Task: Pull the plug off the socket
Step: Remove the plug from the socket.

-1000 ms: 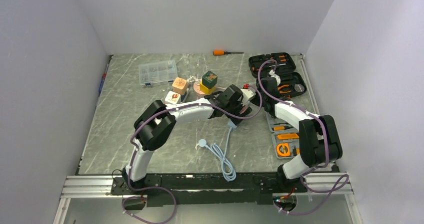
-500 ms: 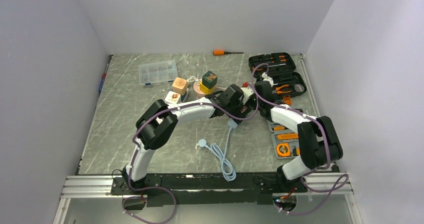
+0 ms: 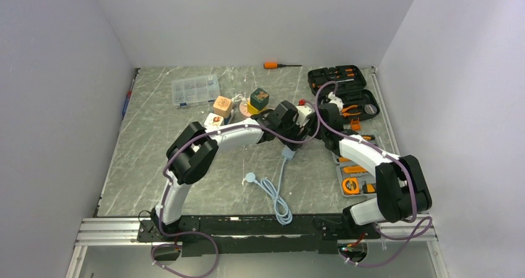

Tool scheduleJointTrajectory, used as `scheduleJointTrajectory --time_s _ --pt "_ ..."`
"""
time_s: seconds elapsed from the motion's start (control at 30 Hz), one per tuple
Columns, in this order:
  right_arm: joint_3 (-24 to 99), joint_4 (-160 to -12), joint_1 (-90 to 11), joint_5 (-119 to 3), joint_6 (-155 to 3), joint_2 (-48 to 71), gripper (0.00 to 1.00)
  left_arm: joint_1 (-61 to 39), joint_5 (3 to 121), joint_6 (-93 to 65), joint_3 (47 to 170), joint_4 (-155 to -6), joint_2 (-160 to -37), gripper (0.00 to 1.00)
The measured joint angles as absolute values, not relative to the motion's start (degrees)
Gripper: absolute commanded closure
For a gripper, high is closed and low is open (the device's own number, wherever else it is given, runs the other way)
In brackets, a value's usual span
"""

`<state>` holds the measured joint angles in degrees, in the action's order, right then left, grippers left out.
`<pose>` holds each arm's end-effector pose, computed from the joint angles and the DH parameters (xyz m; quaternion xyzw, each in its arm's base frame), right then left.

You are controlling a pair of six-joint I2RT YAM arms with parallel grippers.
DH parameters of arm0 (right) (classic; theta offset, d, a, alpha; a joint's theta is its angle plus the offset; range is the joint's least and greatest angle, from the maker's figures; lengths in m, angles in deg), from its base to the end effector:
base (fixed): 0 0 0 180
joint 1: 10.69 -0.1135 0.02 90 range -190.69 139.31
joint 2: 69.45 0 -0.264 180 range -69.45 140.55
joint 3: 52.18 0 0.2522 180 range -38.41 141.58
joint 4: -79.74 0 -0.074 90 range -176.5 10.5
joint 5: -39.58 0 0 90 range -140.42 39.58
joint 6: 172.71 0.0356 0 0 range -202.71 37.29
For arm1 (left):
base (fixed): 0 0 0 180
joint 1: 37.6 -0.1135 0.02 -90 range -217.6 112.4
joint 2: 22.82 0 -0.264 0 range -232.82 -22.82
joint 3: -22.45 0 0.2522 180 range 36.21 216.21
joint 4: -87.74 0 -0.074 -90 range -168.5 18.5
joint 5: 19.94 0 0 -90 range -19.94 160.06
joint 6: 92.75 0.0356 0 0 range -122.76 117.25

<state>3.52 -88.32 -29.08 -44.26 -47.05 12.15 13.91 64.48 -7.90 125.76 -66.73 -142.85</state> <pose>0.2808 0.0893 0.1974 0.1580 0.8832 0.1565 0.4130 0.2927 -0.3737 0.1959 0.3776 0.8319 -0.2310 0.3347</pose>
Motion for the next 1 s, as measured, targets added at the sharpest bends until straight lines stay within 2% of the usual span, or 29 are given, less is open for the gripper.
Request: scheduleJointTrajectory --time_s 0.1,0.13,0.4,0.57,1.0 --pt "3.5 -86.6 -28.7 -43.6 -47.0 11.0 0.49 13.2 63.0 -8.1 125.3 -67.0 -142.6 0.74" --pt "3.5 -86.0 -28.4 -43.4 -47.2 10.6 0.48 13.1 62.6 -8.1 124.9 -67.3 -142.4 0.76" --pt "3.5 -84.4 -25.7 -43.1 -46.9 10.2 0.44 10.9 60.8 -6.0 115.7 -67.3 -135.2 0.75" --pt "0.8 -86.5 -25.6 -45.1 -45.3 9.9 0.38 9.5 60.2 -3.3 111.3 -62.8 -130.4 0.76" --pt "-19.3 -99.1 -25.6 -57.6 -37.5 -4.6 0.25 5.3 51.8 -4.6 118.5 -51.6 -130.7 0.80"
